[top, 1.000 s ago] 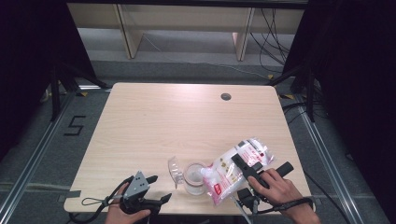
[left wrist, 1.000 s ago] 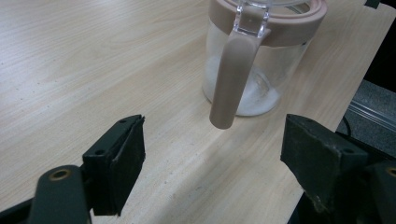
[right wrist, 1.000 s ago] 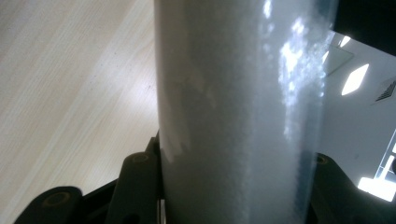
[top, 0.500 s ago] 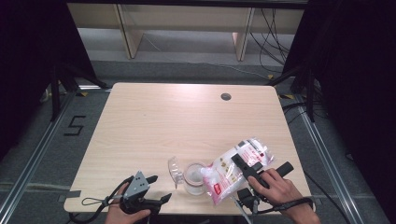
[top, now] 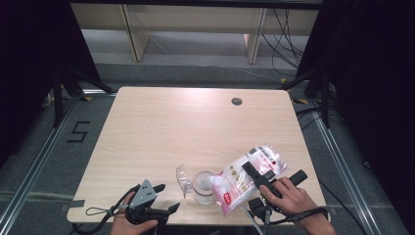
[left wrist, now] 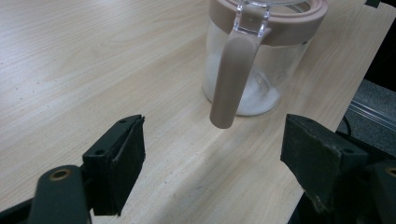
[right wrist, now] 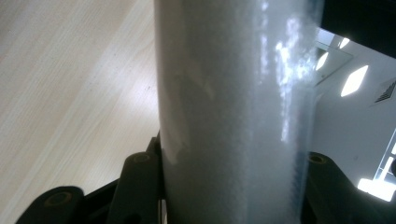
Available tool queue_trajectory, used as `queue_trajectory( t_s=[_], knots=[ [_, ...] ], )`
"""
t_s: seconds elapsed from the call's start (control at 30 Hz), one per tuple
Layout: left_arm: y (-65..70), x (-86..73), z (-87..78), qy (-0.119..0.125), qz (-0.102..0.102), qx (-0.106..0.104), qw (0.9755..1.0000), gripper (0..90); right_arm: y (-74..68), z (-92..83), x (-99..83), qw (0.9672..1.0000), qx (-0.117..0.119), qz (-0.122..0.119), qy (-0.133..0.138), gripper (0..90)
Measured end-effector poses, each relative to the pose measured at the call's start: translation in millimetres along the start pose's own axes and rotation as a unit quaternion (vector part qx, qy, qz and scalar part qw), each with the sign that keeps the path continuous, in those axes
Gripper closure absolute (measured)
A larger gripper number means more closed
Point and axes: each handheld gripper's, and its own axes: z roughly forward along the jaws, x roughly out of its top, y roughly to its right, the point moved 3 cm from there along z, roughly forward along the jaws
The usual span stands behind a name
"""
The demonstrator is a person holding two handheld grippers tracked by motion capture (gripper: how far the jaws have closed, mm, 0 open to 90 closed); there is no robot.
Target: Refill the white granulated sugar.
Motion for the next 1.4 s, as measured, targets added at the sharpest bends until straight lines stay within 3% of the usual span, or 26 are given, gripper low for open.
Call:
queue_trajectory(
  t_s=[0.1, 0.37, 0.4, 0.47, 0.53, 0.63, 0.73, 0.8, 1.1, 1.13, 1.37, 1.4],
  knots=[
    [0.0, 0.0, 0.0, 0.000, 0.001, 0.000, 1.0000, 21.4, 1.7, 1.7, 1.3, 0.9999, -0.002, -0.011, 0.010, 59.1],
    [-0.1, 0.0, -0.2, 0.000, 0.001, 0.000, 1.0000, 21.3, -0.7, 1.1, 1.7, 1.0000, -0.001, 0.002, 0.006, 59.3],
    [1.3, -0.5, 0.0, 0.000, -0.012, 0.001, 0.9999, 21.4, -0.5, 1.2, 1.9, 1.0000, -0.002, 0.001, 0.006, 59.4],
    [1.4, -0.5, 0.0, 0.000, -0.013, 0.002, 0.9999, 21.3, -0.4, 1.2, 2.0, 1.0000, -0.002, 0.000, 0.007, 59.4],
    [-0.1, 0.0, -0.2, 0.000, 0.001, 0.000, 1.0000, 21.3, -0.4, 1.2, 2.0, 1.0000, -0.002, 0.000, 0.007, 59.5],
    [-0.1, 0.1, -0.2, 0.000, 0.001, 0.001, 1.0000, 21.4, -0.4, 1.2, 2.0, 1.0000, -0.002, 0.000, 0.007, 59.6],
    [1.4, -0.5, 0.0, 0.000, -0.013, 0.002, 0.9999, 21.4, -0.1, 1.0, 2.0, 1.0000, -0.002, -0.002, 0.006, 59.6],
    [-0.1, 0.1, -0.2, 0.000, 0.002, 0.000, 1.0000, 21.4, 0.0, 0.8, 1.9, 1.0000, -0.002, -0.002, 0.006, 59.6],
    [-0.1, 0.1, -0.2, 0.000, 0.001, 0.001, 1.0000, 21.4, 0.2, 0.3, 1.5, 1.0000, -0.003, -0.002, 0.006, 59.9],
    [1.3, -0.5, -0.1, 0.000, -0.012, 0.002, 0.9999, 21.4, 0.2, 0.2, 1.6, 1.0000, -0.004, -0.002, 0.006, 60.0],
    [1.2, -0.5, -0.1, 0.000, -0.012, 0.002, 0.9999, 21.4, 0.2, -0.2, 1.3, 1.0000, -0.004, -0.002, 0.006, 60.3],
    [0.1, -0.1, -0.1, 0.000, -0.002, 0.001, 1.0000, 21.4, 0.2, -0.2, 1.0, 1.0000, -0.004, -0.001, 0.006, 60.3]
  ],
)
